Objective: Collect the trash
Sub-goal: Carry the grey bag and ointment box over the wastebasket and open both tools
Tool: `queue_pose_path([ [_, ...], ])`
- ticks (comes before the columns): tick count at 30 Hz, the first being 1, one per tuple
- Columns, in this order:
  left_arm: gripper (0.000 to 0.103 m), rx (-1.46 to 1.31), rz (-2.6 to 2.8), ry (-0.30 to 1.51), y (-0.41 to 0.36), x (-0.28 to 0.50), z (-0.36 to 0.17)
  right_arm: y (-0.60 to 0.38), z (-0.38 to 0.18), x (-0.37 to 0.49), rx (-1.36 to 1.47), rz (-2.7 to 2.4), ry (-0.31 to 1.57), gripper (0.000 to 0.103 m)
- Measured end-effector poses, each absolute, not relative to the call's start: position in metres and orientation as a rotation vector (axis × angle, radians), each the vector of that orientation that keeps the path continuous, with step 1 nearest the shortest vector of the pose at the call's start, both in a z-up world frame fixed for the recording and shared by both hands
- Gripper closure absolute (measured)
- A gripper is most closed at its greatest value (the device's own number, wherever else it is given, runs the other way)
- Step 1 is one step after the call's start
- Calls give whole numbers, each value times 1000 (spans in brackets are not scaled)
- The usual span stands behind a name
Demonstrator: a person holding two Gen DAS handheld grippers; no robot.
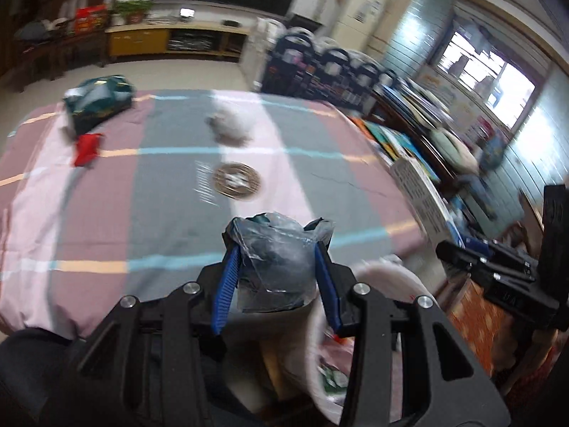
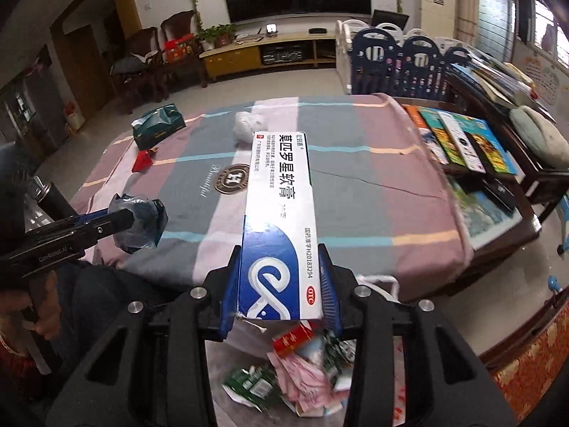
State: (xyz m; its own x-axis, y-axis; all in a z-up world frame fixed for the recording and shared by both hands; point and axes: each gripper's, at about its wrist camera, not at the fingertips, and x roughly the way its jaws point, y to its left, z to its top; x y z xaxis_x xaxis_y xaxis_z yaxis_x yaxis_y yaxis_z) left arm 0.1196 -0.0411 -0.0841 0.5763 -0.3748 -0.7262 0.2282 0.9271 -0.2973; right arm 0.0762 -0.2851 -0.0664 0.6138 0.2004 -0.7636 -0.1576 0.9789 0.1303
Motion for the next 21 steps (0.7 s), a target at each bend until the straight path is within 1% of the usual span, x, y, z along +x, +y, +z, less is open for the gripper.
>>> queue_pose_path([
  [4,60,-128,-533,963,-102,95,-92,-328,-59,38,61,127,883,62],
  [8,59,-43,-710,1028,-156,74,-105,-351,-61,15,83,100,877,62],
  [11,55,17,-774,1066,-179,60,-114,-363,-70,4,125,99,892,62],
  [12,48,38,-786,1072,-185,56,-115,-366,-74,3,135,101,900,62],
  [13,37,51,-789,1069,-185,55,-115,-370,-76,0,149,107,912,62],
  [15,28,59,-777,1044,-183,55,-111,-369,-82,2,166,120,938,62],
  [18,24,40,-743,1019,-170,61,-104,-362,-87,1,157,154,967,60],
  [21,23,6,-682,999,-153,68,-98,-353,-87,-1,120,176,983,51],
])
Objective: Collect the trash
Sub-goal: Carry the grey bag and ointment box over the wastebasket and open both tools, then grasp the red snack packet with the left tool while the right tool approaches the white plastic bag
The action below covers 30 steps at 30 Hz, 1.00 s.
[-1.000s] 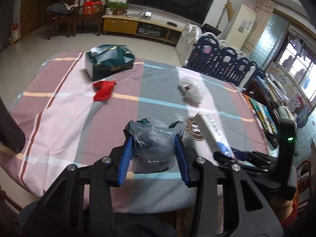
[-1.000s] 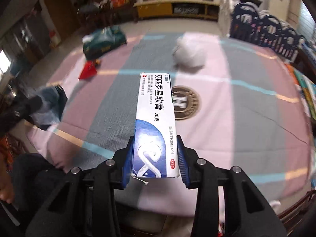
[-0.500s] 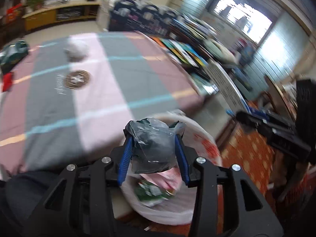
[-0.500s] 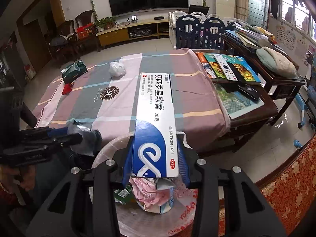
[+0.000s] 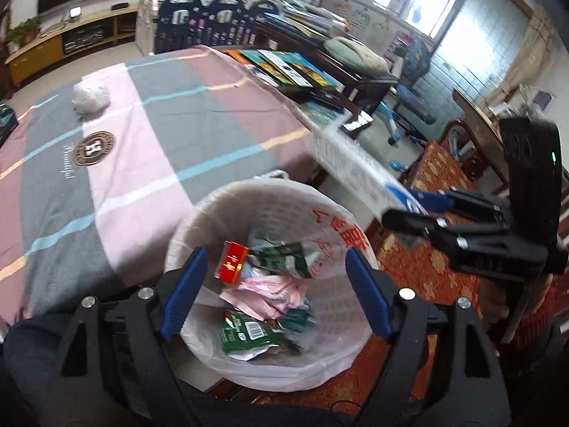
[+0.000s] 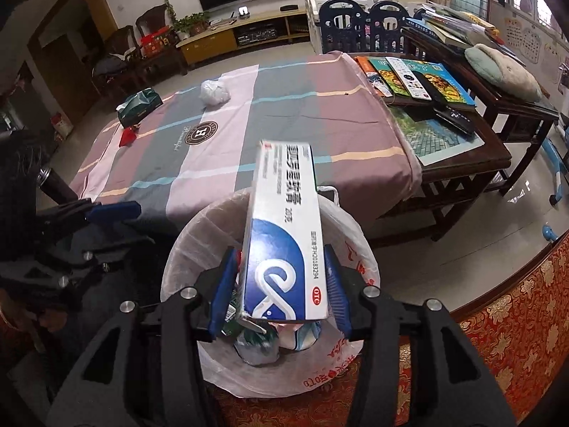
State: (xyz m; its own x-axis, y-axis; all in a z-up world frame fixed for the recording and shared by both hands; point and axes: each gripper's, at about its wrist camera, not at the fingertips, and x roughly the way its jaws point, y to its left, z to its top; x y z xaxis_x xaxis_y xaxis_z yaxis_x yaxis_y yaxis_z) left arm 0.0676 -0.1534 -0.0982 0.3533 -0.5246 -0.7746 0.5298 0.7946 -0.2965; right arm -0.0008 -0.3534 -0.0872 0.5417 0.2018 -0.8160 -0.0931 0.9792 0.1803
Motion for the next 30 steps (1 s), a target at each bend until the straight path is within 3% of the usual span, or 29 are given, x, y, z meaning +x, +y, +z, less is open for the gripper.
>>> queue_pose_path([
  [2,22,-30,-649,993,-141,73,-96,-351,-83,-2,108,174,970,39],
  [7,22,-84,-552,969,-112,84,-92,-356,-77,1,176,176,958,33],
  [17,22,-102,-94,896,6,145,-102,-304,-106,49,200,247,1034,32],
  [24,22,-214,222,869,141,253,-124,-246,-128,107,188,324,1091,32],
  [30,22,-188,256,933,178,330,-167,-203,-136,172,152,339,1091,32],
])
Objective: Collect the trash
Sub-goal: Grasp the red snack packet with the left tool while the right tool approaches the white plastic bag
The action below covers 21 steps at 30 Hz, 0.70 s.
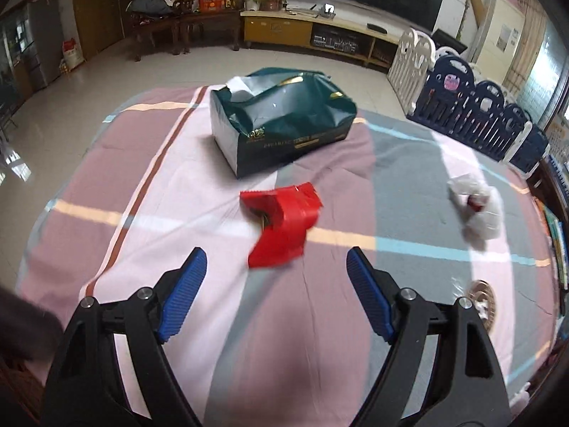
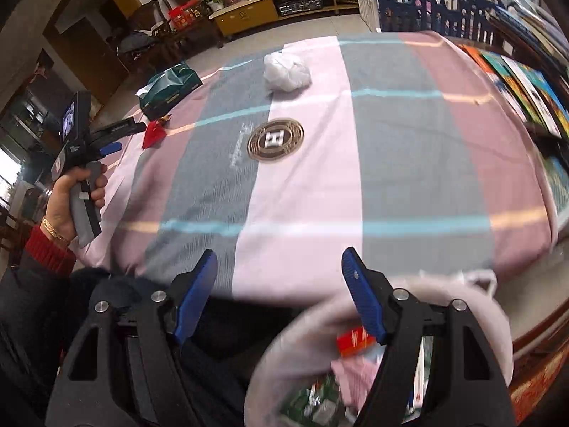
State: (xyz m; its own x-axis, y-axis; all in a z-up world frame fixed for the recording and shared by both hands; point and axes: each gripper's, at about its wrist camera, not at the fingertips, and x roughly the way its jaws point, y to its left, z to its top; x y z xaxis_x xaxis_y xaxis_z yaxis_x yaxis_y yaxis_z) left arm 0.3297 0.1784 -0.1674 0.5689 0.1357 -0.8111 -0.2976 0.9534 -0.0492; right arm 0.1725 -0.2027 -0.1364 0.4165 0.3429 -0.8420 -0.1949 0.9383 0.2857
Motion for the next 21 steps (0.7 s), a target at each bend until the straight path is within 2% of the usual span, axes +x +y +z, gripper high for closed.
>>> queue_pose_path([
  [3,23,-191,234,945,179,351,-186,-181,-136,219,89,277,1032,32],
  [8,57,-174,173,954,175,360,-194,-146,-140,309,100,226,956,18],
  [9,68,-158,163,962,175,362,-196,-135,-142,330,91,213,946,18],
  [16,72,-195,105,943,178,355,-191,-66,-177,426,-236,101,923,18],
  [18,72,-177,100,931,175,353,-188,-59,-188,437,-301,81,956,42],
  [19,72,-171,99,923,174,352,-186,-62,-192,439,-295,74,982,61],
  [20,72,-169,97,917,173,352,-183,-68,-193,439,-258,77,998,71],
  [21,72,-168,96,909,172,351,-181,-78,-192,439,-190,95,1012,76],
])
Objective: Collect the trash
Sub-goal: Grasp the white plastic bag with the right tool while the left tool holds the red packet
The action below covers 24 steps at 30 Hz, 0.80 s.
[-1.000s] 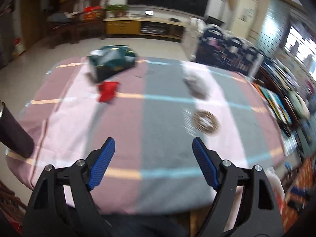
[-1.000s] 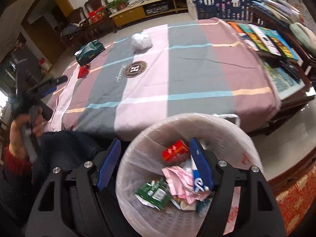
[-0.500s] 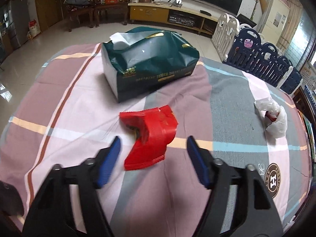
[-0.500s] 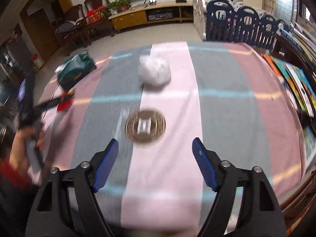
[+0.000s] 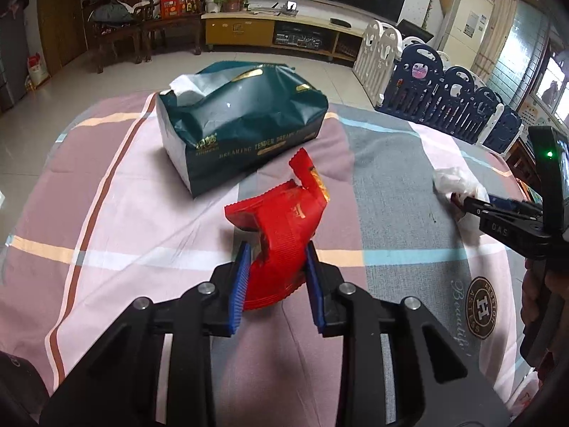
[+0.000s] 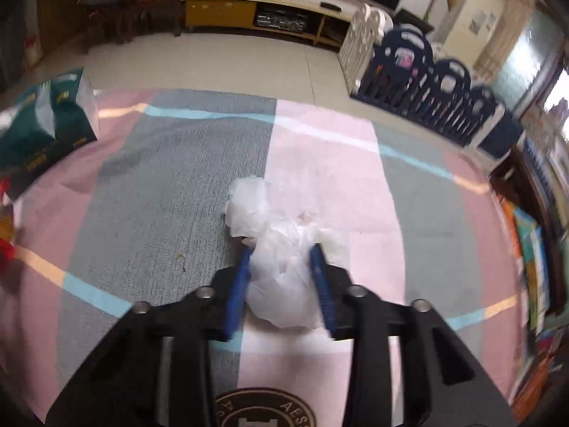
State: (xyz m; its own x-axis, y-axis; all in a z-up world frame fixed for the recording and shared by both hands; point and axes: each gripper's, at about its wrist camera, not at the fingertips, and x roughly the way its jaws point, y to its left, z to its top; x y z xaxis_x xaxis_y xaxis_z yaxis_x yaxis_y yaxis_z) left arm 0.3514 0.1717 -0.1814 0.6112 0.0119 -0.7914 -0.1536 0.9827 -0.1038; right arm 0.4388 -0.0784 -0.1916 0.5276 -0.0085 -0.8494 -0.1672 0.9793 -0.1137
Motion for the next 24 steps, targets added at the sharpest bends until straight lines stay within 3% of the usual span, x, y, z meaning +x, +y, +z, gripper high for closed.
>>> queue_pose_path([
  [1,72,-168,95,903,172,351,-179,-89,-190,437,-127,119,1032,87],
  [2,72,-169,95,898,172,350,-178,-104,-186,434,-24,167,1062,89],
  [7,72,-214,79,872,175,341,-173,-137,-181,396,635,685,1237,90],
  [9,72,-225,74,863,175,338,-171,-142,-188,380,767,798,1282,89],
  [12,72,-228,66,855,173,333,-169,-154,-202,365,624,628,1307,70],
  [14,72,-228,64,854,171,332,-170,-167,-209,359,531,447,1309,49],
  [16,72,-227,69,855,172,330,-171,-179,-199,348,467,299,1244,36],
  [20,72,-242,77,850,175,330,-169,-174,-164,322,354,241,1072,34],
  [24,72,-235,75,854,173,331,-171,-133,-157,323,157,276,1014,33],
])
